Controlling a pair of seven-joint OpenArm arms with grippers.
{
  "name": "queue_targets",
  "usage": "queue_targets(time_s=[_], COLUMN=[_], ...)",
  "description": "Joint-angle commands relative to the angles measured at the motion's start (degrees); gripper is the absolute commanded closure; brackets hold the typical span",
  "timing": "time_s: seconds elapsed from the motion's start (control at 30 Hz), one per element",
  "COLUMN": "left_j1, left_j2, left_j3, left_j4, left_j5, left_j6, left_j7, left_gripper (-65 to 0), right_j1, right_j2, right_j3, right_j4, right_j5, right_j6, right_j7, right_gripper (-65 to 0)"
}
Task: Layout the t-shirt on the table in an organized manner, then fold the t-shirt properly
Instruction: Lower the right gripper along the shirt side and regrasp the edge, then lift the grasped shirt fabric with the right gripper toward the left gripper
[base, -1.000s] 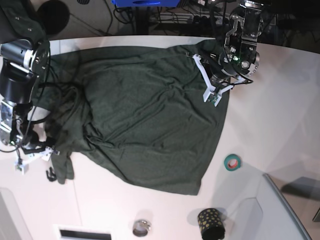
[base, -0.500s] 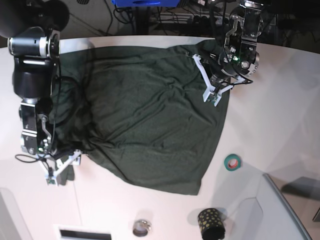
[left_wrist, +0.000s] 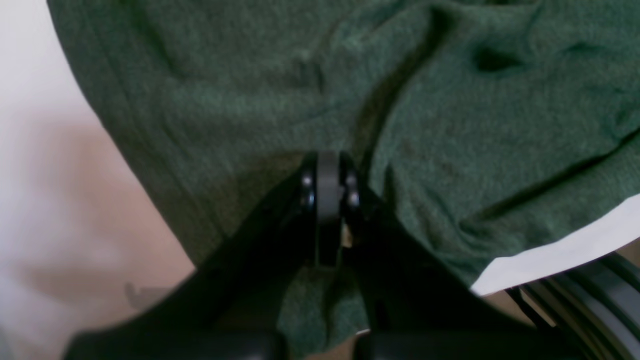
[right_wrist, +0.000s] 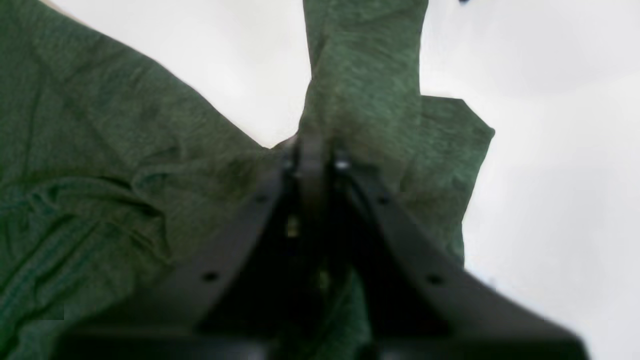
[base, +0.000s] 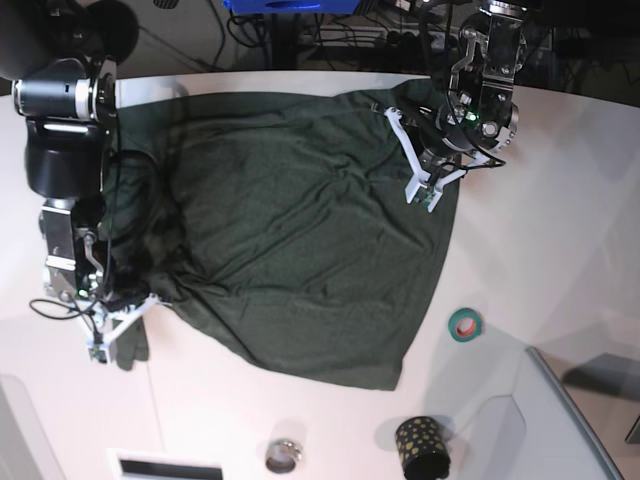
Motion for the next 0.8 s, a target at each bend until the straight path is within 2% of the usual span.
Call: queue_targets(time_s=[0.0, 0.13, 0.27, 0.4, 0.47, 0.6, 0.77], left_j1=[-0.2, -0.2, -0.2, -0.3, -0.3, -0.4, -0.6], left_j2=[-0.2, -0.2, -0.2, -0.2, -0.2, -0.2, -0.2], left_j3=[-0.1, -0.1, -0.1, -0.1, -0.1, -0.1, -0.1], left_j4=[0.8, 0.8, 0.8, 0.9, 0.9, 0.9, 0.9], left_j5=[-0.4, -0.4, -0.4, -0.4, -0.4, -0.4, -0.4], left_j6=[0.2, 0.2, 0.2, 0.2, 0.2, 0.2, 0.2], left_j7=[-0.8, -0.8, -0.8, -0.7, -0.7, -0.6, -0.6], left_gripper=[0.0, 0.0, 0.0, 0.0, 0.0, 0.0, 0.0], right_j1=[1.6, 0.6, -5.5, -12.8, -17.7, -27.2, -37.4], right_j2=[0.3, 0.2, -1.4, -2.5, -4.6, -6.1, -6.4], right_j3=[0.0, 0.0, -0.1, -0.1, -1.2, -5.7, -12.9], right_j4=[1.3, 2.1, 15.6, 34.8, 44.3, 58.8, 66.3], right_j5=[0.4, 0.4, 0.3, 0.5, 0.5, 0.5, 0.5], right_j6=[0.2, 0.5, 6.2, 8.3, 12.1, 18.6, 25.3], right_j7=[1.1, 1.1, 0.5, -9.9, -13.4, -18.4, -20.8], right_gripper=[-1.5, 0.0, 0.0, 0.0, 0.0, 0.0, 0.0])
